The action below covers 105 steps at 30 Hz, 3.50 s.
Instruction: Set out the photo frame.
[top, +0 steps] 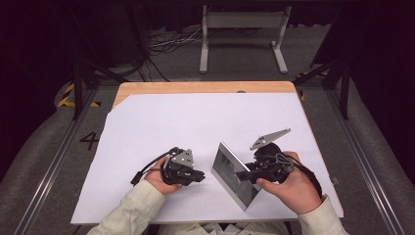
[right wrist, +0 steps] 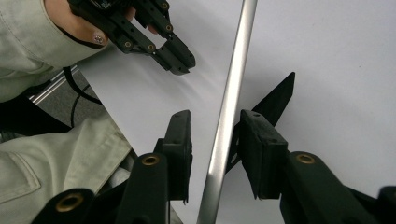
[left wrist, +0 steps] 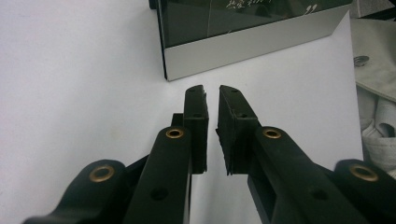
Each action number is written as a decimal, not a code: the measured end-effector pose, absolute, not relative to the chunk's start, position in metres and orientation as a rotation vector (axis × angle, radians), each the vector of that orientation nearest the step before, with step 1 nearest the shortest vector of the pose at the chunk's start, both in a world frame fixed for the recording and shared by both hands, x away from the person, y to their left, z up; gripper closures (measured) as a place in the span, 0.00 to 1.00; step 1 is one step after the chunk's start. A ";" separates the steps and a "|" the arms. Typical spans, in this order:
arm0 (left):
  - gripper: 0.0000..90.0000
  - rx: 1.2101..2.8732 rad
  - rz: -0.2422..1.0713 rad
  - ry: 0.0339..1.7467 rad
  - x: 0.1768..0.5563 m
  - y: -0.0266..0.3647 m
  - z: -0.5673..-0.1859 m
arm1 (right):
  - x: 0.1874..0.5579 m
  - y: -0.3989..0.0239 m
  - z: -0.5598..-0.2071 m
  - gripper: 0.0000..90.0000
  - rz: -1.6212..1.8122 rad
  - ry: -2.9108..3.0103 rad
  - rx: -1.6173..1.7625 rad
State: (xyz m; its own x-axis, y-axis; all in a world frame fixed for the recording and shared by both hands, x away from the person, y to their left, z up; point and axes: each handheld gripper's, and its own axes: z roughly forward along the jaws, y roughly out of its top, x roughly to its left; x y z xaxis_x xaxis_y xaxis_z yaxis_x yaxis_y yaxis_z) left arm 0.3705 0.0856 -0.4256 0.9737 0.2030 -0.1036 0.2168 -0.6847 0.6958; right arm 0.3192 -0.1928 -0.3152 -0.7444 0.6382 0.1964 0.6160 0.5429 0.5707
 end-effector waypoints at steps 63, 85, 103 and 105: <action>0.90 2.318 -0.019 0.366 0.369 0.105 -0.425 | 0.347 -0.208 -0.283 0.93 0.858 2.736 0.924; 0.90 2.300 -0.001 0.434 0.367 0.124 -0.426 | 0.381 -0.195 -0.265 0.93 0.825 2.843 0.567; 0.90 2.295 -0.007 0.443 0.369 0.126 -0.427 | 0.402 -0.176 -0.266 0.93 0.783 2.912 0.281; 0.90 2.297 -0.006 0.441 0.369 0.126 -0.427 | 0.404 -0.175 -0.267 0.93 0.782 2.920 0.249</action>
